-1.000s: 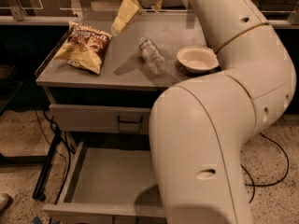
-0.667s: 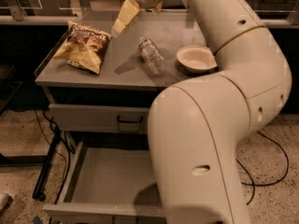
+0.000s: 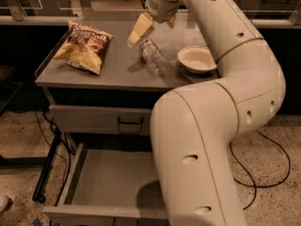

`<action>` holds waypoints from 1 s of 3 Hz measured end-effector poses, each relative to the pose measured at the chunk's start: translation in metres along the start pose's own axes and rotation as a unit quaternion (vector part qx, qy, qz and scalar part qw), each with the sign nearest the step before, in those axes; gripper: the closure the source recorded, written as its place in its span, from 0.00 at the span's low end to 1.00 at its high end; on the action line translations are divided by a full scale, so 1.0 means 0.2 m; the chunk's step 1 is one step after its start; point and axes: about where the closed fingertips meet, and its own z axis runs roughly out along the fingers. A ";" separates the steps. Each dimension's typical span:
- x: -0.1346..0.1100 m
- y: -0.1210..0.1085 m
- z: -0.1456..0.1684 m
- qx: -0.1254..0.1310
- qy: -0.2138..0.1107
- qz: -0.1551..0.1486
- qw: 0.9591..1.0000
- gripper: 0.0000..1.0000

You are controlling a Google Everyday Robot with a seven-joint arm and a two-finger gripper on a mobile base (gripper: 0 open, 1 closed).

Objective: Place water bottle into middle drawer

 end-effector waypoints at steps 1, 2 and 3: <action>0.06 -0.08 0.07 0.001 0.010 0.016 1.000 0.00; 0.07 -0.09 0.14 -0.002 0.019 0.017 1.000 0.00; 0.03 -0.05 0.21 -0.011 0.026 0.012 1.000 0.00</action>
Offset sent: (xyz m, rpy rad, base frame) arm 0.0064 -0.0242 -0.0365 -0.0673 0.1419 -0.0129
